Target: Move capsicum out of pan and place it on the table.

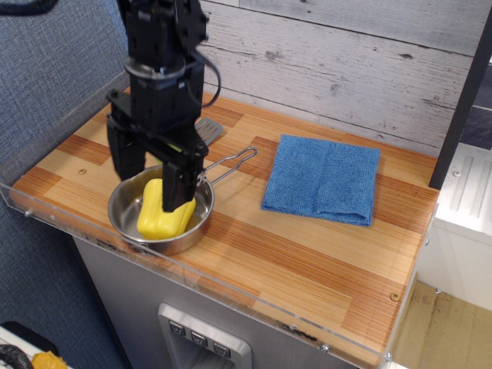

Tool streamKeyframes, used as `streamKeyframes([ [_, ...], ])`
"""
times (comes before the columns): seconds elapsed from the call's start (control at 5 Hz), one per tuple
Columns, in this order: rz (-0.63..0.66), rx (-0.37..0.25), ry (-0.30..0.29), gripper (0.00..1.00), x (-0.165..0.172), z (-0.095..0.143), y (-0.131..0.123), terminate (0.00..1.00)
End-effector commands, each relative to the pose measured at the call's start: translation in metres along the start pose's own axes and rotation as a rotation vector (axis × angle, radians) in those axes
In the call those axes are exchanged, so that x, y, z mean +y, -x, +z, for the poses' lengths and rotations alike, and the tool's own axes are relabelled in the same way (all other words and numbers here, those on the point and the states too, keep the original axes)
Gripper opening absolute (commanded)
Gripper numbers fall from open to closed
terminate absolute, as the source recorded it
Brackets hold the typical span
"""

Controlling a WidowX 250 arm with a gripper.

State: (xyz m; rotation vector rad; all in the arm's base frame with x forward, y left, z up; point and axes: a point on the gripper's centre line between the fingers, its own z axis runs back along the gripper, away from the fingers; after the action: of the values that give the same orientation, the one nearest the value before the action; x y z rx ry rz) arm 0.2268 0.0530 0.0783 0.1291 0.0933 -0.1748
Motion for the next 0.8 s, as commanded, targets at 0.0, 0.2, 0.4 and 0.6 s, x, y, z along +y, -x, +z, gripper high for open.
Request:
streamKeyframes([
  [0.0, 0.112, 0.089, -0.147, 1.0, 0.003, -0.018, -0.01, 0.0],
  [0.2, 0.108, 0.031, -0.182, 1.0, 0.004, -0.028, -0.014, 0.0],
  [0.4, 0.094, -0.09, -0.201, 1.0, 0.008, -0.031, -0.016, 0.0],
  [0.6, 0.081, -0.217, -0.24, 1.0, 0.013, -0.024, -0.015, 0.0],
])
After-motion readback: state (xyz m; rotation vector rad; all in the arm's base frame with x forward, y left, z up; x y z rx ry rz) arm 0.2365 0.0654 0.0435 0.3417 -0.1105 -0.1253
